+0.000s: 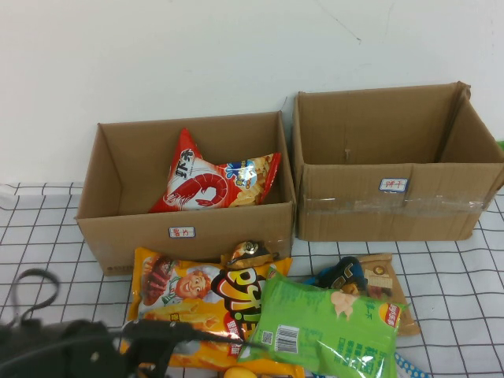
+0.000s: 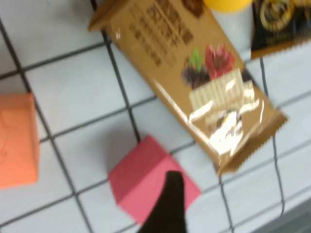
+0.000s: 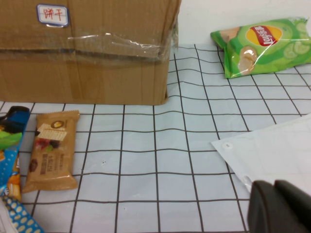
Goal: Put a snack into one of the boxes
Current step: Pick up the biscuit
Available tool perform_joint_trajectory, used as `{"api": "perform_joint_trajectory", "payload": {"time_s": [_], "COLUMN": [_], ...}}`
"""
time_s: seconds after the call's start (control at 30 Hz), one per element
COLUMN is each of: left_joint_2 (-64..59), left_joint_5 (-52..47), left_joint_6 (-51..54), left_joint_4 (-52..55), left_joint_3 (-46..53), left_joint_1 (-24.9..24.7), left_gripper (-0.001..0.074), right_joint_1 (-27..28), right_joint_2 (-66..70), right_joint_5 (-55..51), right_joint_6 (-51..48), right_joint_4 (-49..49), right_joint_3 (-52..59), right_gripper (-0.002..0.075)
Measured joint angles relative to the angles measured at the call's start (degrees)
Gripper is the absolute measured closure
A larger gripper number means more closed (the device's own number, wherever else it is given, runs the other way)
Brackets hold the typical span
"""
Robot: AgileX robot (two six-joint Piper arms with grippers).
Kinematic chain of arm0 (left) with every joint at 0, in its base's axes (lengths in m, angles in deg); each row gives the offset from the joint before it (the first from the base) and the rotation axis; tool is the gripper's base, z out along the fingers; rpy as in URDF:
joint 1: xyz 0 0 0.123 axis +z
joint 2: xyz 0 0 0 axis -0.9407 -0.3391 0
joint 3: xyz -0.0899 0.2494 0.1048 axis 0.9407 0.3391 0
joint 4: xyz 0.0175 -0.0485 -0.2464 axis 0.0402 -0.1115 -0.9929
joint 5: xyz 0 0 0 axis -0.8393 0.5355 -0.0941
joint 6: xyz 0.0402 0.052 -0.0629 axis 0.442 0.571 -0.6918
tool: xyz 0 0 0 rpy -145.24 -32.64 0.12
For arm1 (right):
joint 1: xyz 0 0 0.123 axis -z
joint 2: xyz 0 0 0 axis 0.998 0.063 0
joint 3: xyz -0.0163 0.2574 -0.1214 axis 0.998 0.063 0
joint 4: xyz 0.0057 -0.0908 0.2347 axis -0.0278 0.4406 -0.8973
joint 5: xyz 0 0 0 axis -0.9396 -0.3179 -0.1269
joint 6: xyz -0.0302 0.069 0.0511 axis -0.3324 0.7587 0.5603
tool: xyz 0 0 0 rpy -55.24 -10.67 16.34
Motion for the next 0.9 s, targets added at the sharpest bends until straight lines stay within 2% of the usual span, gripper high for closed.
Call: {"api": "perform_joint_trajectory", "payload": {"time_s": [0.1, 0.2, 0.57, 0.9], "left_joint_2": [-3.9, -7.8, -20.7, -24.6], "left_joint_5": [1.7, 4.0, 5.5, 5.0], "left_joint_6": [-1.8, -4.3, -8.2, -10.5], "left_joint_4": [-0.7, -1.2, -1.6, -1.7], "left_joint_3": [-2.1, -4.1, -10.6, -12.4], "left_joint_1": [0.0, 0.0, 0.0, 0.0], "left_gripper": [0.0064, 0.0055, 0.0132, 0.0141], "right_joint_1": [0.0, 0.0, 0.0, 0.0], "right_joint_2": [0.0, 0.0, 0.0, 0.0], "right_joint_5": [0.0, 0.0, 0.0, 0.0], "right_joint_6": [0.0, 0.0, 0.0, 0.0], "right_joint_4": [0.0, 0.0, 0.0, 0.0], "right_joint_3": [0.0, 0.0, 0.0, 0.0], "right_gripper": [0.0727, 0.0727, 0.0727, 0.0727]}}
